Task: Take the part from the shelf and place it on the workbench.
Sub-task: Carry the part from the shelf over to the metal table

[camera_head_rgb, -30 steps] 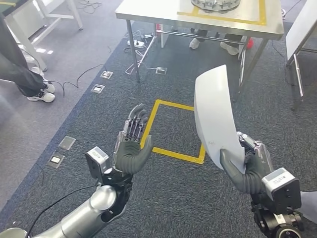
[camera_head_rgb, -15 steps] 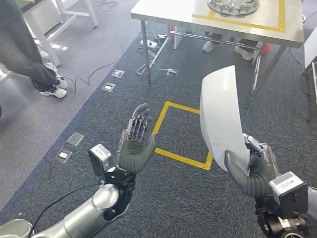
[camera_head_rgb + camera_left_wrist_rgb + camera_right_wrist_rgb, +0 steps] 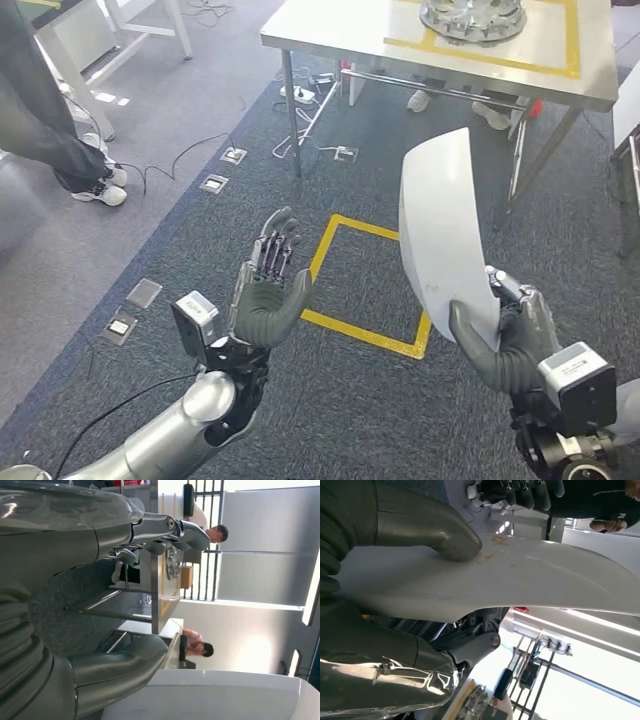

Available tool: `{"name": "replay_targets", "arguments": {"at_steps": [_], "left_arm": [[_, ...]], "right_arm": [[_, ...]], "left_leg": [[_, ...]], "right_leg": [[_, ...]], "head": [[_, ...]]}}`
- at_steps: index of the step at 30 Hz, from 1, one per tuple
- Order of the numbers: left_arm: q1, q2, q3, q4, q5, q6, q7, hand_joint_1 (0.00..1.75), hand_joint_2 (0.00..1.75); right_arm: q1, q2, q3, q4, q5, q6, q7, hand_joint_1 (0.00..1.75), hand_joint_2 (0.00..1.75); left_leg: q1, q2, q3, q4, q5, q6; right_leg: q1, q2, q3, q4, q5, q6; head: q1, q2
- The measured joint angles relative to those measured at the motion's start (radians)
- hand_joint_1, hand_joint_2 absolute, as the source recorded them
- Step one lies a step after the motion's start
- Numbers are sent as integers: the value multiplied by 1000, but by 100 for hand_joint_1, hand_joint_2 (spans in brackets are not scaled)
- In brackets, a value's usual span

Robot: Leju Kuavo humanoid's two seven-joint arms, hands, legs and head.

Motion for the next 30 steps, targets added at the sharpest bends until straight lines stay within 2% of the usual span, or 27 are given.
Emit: {"name": "replay_targets", "arguments": {"at_steps": [2, 3, 4, 5, 7, 8, 9, 11, 13, 15, 17, 18, 19, 20, 21, 22, 23, 24, 25, 26, 27, 28, 29, 30], "left_arm": [[-1, 0, 0, -2, 0, 0, 0, 0, 175], [-2, -1, 0, -2, 0, 0, 0, 0, 175], [-2, -1, 0, -3, 0, 0, 0, 0, 175], [-3, -1, 0, -4, 0, 0, 0, 0, 175], [-3, -2, 0, -4, 0, 0, 0, 0, 175], [-2, -2, 0, -4, 0, 0, 0, 0, 175], [-2, -2, 0, -4, 0, 0, 0, 0, 175], [-2, -2, 0, -4, 0, 0, 0, 0, 175], [-2, -2, 0, -4, 0, 0, 0, 0, 175], [1, -1, 0, -4, 1, 4, 5, 0, 175], [1, -1, 0, -7, 1, 9, 10, 0, 175], [-2, -1, 0, -8, 1, 10, 10, 0, 175], [-3, 1, 0, -8, 2, 12, 10, 0, 175], [-3, 3, 0, -7, 4, 13, 9, 0, 175], [0, 7, 0, -5, 6, 14, 9, 0, 175], [4, 9, 0, -4, 7, 14, 10, 0, 175], [7, 11, 0, -2, 8, 15, 10, 0, 175], [8, 13, 0, -1, 8, 15, 10, 0, 175], [9, 14, 0, 0, 8, 15, 10, 0, 175], [8, 14, 0, 1, 8, 15, 10, 0, 175], [8, 15, 0, 1, 9, 15, 10, 0, 175], [8, 15, 0, 2, 10, 15, 10, 0, 175], [6, 15, 0, 2, 10, 15, 11, 0, 175], [5, 14, 0, 2, 11, 15, 11, 0, 175]], "right_arm": [[0, 0, 0, -1, 0, 0, 0, 175, 175], [-1, 0, 0, -1, 0, 0, 0, 175, 175], [-2, 0, 0, -1, 0, 0, 0, 175, 175], [-1, 0, 0, -2, 0, -1, 0, 175, 175], [0, 0, 0, -2, 0, -1, 1, 175, 175], [2, 0, 0, -2, 0, -1, 1, 175, 175], [2, 0, 0, -2, 0, -2, 2, 175, 175], [3, 0, 0, -2, 0, -2, 2, 175, 175], [3, 0, 0, -2, 0, -2, 2, 175, 175], [3, -2, 0, -4, -1, -4, 4, 175, 175], [2, -4, 0, -11, -2, -6, 5, 175, 175], [2, -5, -1, -14, -2, -6, 4, 175, 175], [1, -5, -2, -14, -1, -6, 3, 175, 175], [1, -6, -2, -13, -1, -7, 3, 175, 175], [1, -6, -1, -11, -1, -6, 3, 175, 175], [1, -6, 0, -9, -1, -6, 4, 175, 175], [1, -6, 0, -7, -1, -6, 4, 175, 175], [1, -6, 0, -6, -1, -6, 4, 175, 175], [1, -6, 0, -5, -1, -6, 4, 175, 175], [1, -6, 0, -4, 0, -7, 4, 175, 175], [1, -6, 0, -4, 0, -7, 4, 175, 175], [1, -6, 0, -4, 0, -7, 3, 175, 175], [2, -6, 0, -5, 0, -7, 3, 175, 175], [2, -6, 0, -6, 0, -8, 3, 175, 175]], "left_leg": [[-3, -6, 20, -6, -17, 20], [-3, -8, 36, -8, -28, 28], [-3, -9, 53, -9, -39, 34], [-4, -9, 70, -10, -52, 39], [-9, -11, 108, -11, -82, 46], [-11, -13, 130, -11, -99, 48], [-14, -16, 152, -11, -115, 50], [-16, -20, 179, -11, -135, 51], [-16, -21, 184, -11, -138, 51], [-8, -30, 216, -36, -164, 40], [-1, -36, 255, -67, -176, 24], [-2, -33, 247, -50, -155, 21], [-6, -30, 217, -1, -130, 21], [-10, -27, 165, 72, -109, 21], [-10, -25, 95, 154, -105, 21], [-9, -24, 27, 217, -127, 18], [-6, -24, -31, 252, -168, 13], [-3, -23, -71, 261, -210, 7], [3, -22, -95, 238, -234, -2], [9, -21, -103, 193, -224, -12], [17, -19, -96, 128, -174, -25], [26, -11, -83, 52, -91, -39], [32, 0, -70, -5, -9, -44], [35, 8, -60, -39, 51, -41]], "right_leg": [[-4, -1, 12, 17, -1, 10], [-5, -1, -5, 54, 2, 13], [-5, 0, -41, 114, 2, 14], [-4, 0, -93, 188, -4, 14], [2, 1, -203, 312, -51, 10], [6, 1, -247, 336, -83, 5], [11, 2, -277, 336, -107, 0], [17, 3, -301, 314, -123, -7], [19, 3, -303, 307, -121, -9], [41, 17, -300, 161, 83, -34], [63, 24, -285, -1, 282, -66], [60, 20, -267, -20, 279, -71], [56, 16, -245, -41, 273, -74], [50, 14, -222, -60, 268, -75], [45, 13, -201, -76, 262, -74], [40, 12, -184, -86, 255, -72], [36, 11, -169, -91, 244, -68], [32, 11, -155, -92, 233, -63], [28, 11, -140, -87, 217, -58], [22, 12, -125, -78, 199, -52], [17, 13, -112, -66, 179, -46], [13, 14, -100, -50, 156, -37], [11, 17, -94, -33, 136, -31], [12, 20, -93, -19, 117, -24]], "head": [[1, 0], [1, 0], [3, 0], [7, 0], [11, 0], [11, 0], [11, 0], [11, 0], [11, 0], [18, 0], [25, 0], [24, 0], [23, 0], [18, 0], [14, 0], [10, 0], [7, 0], [6, 0], [6, 0], [5, 0], [4, 0], [1, 0], [-4, 0], [-5, 0]]}}
